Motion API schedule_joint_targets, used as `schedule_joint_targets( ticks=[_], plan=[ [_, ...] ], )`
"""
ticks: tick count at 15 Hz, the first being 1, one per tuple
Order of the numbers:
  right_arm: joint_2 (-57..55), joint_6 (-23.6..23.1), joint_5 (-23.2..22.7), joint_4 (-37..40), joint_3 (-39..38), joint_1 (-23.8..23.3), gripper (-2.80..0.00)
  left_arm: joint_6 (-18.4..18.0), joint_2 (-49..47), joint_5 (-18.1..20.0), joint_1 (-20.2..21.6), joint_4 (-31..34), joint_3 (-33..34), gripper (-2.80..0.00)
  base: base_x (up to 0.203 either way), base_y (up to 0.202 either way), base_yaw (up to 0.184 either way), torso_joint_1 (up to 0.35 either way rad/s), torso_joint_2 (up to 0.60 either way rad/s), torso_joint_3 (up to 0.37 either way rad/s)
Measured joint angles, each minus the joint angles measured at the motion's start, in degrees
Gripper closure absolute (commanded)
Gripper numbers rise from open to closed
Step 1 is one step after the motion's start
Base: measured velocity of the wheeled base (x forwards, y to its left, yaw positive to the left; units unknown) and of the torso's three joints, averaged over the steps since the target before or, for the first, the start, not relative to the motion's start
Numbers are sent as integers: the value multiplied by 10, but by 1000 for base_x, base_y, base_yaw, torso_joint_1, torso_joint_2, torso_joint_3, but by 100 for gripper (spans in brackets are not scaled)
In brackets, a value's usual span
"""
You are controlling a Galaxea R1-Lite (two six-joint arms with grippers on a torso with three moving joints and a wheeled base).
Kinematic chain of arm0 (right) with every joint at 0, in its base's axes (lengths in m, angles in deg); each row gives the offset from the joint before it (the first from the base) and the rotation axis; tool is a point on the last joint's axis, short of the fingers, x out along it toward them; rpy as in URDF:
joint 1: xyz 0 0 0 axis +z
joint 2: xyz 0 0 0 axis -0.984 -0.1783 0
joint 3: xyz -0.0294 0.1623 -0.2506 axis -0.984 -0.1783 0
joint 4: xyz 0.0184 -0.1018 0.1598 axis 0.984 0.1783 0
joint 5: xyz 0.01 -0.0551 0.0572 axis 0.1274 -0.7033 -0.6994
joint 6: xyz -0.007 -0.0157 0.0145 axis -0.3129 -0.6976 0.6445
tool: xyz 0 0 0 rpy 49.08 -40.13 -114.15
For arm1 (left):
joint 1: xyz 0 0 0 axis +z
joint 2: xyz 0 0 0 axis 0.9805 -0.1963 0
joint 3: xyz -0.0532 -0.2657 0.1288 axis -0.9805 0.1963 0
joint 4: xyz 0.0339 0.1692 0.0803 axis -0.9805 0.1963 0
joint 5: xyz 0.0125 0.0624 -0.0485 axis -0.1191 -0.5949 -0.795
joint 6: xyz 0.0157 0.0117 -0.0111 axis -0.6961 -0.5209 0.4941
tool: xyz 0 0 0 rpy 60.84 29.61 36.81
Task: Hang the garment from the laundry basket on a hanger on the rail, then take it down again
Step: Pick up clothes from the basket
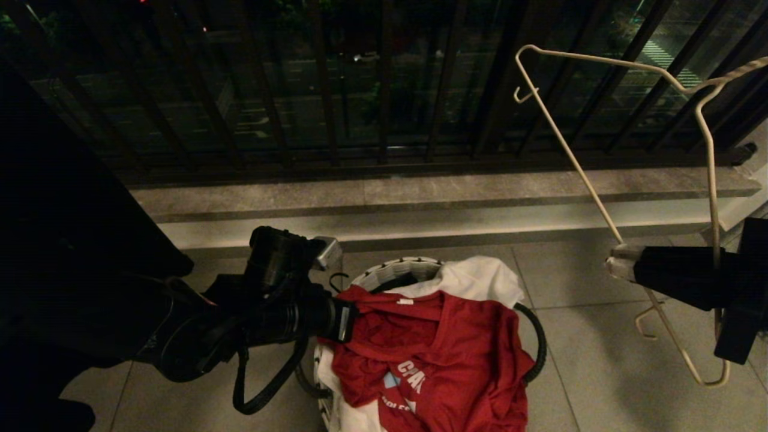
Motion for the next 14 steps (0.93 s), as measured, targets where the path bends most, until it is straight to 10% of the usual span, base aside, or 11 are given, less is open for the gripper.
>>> schedule_joint_targets(
  ticks=[14],
  plan=[
    [-2,2,-4,2,-13,77,0,-27,36,-34,1,-1,23,0,0,0,0,0,0,0]
  ],
)
